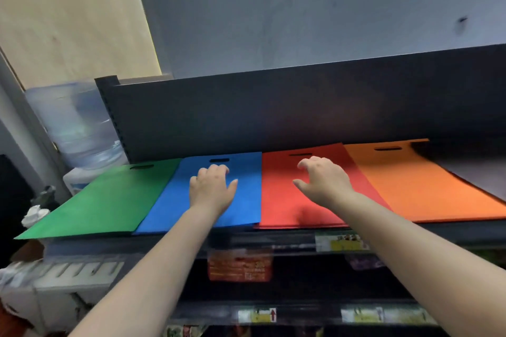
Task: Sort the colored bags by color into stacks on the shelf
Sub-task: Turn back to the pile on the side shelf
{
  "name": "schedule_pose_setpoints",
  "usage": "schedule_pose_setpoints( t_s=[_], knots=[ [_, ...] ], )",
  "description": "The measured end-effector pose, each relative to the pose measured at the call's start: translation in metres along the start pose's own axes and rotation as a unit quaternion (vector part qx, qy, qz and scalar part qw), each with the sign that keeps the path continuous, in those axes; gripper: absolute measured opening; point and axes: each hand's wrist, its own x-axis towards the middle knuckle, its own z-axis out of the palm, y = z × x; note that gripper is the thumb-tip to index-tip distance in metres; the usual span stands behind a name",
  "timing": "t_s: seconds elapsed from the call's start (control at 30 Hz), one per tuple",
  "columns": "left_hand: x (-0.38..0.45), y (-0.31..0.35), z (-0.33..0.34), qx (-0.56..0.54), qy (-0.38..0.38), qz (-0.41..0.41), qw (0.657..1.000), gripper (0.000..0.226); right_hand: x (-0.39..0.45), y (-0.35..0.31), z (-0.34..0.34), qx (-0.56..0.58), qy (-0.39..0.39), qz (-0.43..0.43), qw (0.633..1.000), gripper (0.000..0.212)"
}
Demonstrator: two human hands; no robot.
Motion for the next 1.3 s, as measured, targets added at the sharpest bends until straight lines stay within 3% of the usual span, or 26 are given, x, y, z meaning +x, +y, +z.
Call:
schedule_pose_setpoints(
  t_s=[0.27,0.5,0.6,0.97,1.13,1.3],
  knots=[
    [-0.003,0.232,0.013,-0.091,-0.032,0.161,0.982,0.041,-0.052,0.163,-0.075,-0.104,0.013,0.082,0.991,0.046],
    [-0.022,0.379,0.052,-0.136,-0.147,0.198,0.959,0.045,-0.103,0.299,-0.124,-0.133,-0.006,0.181,0.974,0.043],
    [-0.026,0.416,0.065,-0.142,-0.179,0.195,0.954,0.043,-0.117,0.344,-0.134,-0.128,-0.028,0.224,0.966,0.042],
    [0.005,0.492,0.091,-0.164,-0.157,0.224,0.948,0.034,-0.105,0.44,-0.131,-0.119,-0.069,0.252,0.958,0.041],
    [0.031,0.513,0.09,-0.012,-0.047,0.286,0.957,0.03,-0.083,0.466,-0.133,-0.135,-0.076,0.224,0.962,0.04],
    [0.059,0.58,0.08,-0.013,-0.01,0.358,0.933,0.03,-0.074,0.497,-0.154,-0.19,-0.057,0.221,0.955,0.039]
  ],
)
